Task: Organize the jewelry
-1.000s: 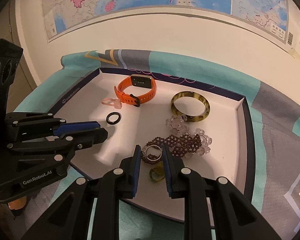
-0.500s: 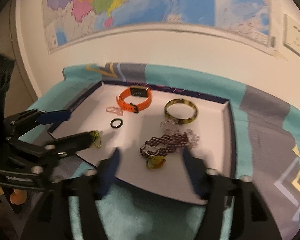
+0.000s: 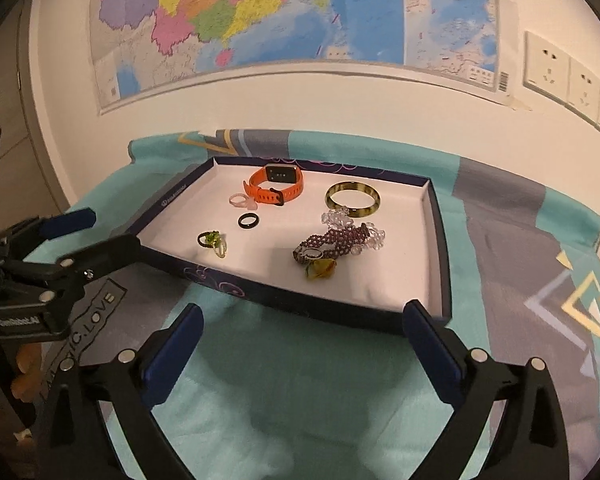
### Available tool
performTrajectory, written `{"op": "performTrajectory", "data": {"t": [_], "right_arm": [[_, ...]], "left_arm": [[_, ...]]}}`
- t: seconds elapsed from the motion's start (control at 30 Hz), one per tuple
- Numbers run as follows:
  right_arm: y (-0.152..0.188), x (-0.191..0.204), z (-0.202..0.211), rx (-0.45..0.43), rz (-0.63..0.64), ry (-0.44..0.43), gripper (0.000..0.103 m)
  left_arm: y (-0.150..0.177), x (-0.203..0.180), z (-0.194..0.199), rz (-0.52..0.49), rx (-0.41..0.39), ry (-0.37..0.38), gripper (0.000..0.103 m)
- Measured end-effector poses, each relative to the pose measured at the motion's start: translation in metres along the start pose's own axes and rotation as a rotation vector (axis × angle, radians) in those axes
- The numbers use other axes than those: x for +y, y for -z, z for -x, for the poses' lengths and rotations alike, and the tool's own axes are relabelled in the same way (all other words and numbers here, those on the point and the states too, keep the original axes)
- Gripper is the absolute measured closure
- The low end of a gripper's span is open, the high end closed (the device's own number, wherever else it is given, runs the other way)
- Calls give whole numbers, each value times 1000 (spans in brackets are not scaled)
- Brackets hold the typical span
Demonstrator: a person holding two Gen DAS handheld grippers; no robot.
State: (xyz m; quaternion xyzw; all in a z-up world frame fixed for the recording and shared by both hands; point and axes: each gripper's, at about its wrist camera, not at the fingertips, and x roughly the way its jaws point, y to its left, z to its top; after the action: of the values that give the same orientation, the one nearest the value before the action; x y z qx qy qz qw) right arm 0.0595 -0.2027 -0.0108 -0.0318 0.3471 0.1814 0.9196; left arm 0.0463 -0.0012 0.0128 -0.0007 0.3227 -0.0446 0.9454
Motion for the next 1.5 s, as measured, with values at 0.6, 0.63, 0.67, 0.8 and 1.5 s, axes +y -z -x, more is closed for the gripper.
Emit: {"op": "performTrajectory", "data": {"t": [0.6, 0.63, 0.67, 0.8, 1.5], "right_arm": [[24, 11, 17, 7, -6, 13, 7], [25, 12, 17, 6, -5, 15, 7], [25, 12, 18, 5, -3, 19, 7], [25, 12, 18, 3, -8, 18, 7], [28, 10, 16, 17, -17, 15, 7]], "left_arm": [[17, -4, 18, 23, 1, -26, 6], [18, -4, 19, 23, -1, -27, 6], [18, -4, 19, 21, -1, -26, 6], [19, -6, 19, 18, 2, -28, 6], [20, -4, 21, 18, -3, -36, 6]]}}
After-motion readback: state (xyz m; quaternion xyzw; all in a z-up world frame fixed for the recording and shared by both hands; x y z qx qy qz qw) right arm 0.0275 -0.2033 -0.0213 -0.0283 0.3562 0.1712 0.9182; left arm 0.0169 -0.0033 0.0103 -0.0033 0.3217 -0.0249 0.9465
